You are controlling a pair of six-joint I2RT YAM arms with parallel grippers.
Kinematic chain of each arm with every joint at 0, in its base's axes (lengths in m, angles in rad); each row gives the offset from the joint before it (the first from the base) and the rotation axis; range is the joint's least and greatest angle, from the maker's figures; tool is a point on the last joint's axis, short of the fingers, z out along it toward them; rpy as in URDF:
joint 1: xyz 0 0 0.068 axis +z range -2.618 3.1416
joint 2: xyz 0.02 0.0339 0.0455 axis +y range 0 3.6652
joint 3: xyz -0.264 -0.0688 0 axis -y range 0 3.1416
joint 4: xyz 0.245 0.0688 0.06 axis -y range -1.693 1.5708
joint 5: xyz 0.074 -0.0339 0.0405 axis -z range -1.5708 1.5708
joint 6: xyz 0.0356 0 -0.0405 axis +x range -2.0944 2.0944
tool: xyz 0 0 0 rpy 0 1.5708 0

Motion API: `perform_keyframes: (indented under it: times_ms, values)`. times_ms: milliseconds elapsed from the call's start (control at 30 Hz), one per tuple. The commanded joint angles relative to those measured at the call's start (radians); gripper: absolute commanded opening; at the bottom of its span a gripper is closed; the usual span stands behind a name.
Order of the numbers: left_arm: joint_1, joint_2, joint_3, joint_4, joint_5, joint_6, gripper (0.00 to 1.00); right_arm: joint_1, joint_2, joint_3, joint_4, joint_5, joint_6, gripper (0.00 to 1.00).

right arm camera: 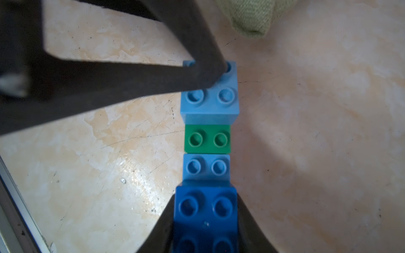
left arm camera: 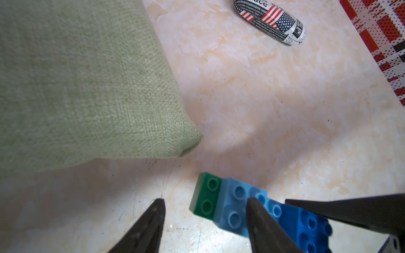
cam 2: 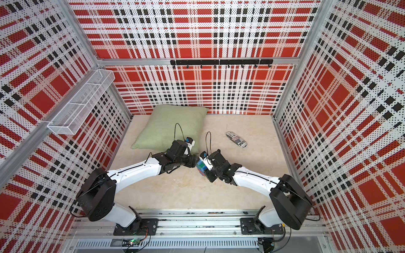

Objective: Assemble a heart with lego
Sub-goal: Assemble the lego brick with the lego brick.

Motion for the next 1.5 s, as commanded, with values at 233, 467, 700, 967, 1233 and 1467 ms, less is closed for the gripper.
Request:
perform_keyframes:
  times_ms: [233,467,700,967,1233,1467]
  values:
    - [-0.026,-0.001,-0.067,0.03,-0.021,-0.015,0.61,-0.005,0.021,0.011,-0.021,0.018,-0.008,0.34]
    - [-0.047,0.005,-0.087,-0.017,-0.088,-0.028,0.6,-0.005,0.026,0.018,-0.038,0.028,-0.011,0.33]
    - [-0.089,-0.016,-0.112,-0.043,-0.147,-0.036,0.59,-0.004,0.024,0.018,-0.046,0.038,-0.012,0.32]
    - [-0.088,0.007,-0.135,-0.046,-0.167,-0.04,0.58,-0.005,0.023,0.02,-0.049,0.031,-0.011,0.31]
    - [-0.096,0.016,-0.175,-0.041,-0.177,-0.102,0.58,-0.006,0.031,0.036,-0.062,0.041,-0.012,0.31]
    - [-0.091,0.017,-0.244,0.024,-0.128,-0.151,0.58,-0.01,0.044,0.033,-0.063,0.036,-0.008,0.29]
